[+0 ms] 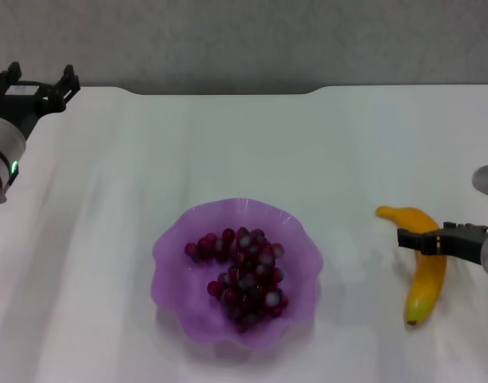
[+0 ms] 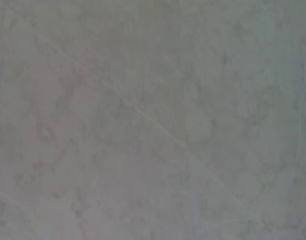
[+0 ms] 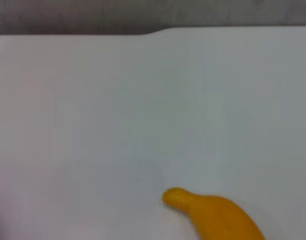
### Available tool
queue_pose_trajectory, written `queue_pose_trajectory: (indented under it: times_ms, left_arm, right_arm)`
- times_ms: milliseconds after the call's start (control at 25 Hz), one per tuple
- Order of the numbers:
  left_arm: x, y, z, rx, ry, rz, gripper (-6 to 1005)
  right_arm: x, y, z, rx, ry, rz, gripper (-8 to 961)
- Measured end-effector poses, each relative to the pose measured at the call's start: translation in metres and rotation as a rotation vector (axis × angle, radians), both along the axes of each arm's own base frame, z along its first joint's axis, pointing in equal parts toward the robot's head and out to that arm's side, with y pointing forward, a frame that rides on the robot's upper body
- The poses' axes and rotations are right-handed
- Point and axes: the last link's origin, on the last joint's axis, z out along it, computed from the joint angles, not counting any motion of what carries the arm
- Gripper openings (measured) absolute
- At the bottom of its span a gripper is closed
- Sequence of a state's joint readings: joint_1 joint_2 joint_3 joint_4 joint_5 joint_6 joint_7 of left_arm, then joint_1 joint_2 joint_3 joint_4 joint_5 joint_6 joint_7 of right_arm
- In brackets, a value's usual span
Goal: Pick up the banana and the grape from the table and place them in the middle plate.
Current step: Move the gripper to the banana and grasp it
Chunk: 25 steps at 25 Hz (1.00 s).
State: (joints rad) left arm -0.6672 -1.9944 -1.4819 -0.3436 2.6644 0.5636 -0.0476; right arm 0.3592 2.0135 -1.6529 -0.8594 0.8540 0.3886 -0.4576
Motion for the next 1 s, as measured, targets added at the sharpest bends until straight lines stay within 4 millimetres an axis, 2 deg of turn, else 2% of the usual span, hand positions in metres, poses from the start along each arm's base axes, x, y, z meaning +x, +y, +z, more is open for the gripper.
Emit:
queue_pose_trajectory:
  times_ms: [600,1000]
  left_arm:
    - [-0.001,0.0,0.0,0.0,-0.002,0.005,889]
    - [-0.002,-0.001,0.001,0.006,-0.005,0.007,889]
  right_arm:
    - [0.012,-0.008,-0.004,-0.006,0.008,-0.04,883]
    - [0.012,-0.008,-0.004,-0.007,0.005,-0.039,882]
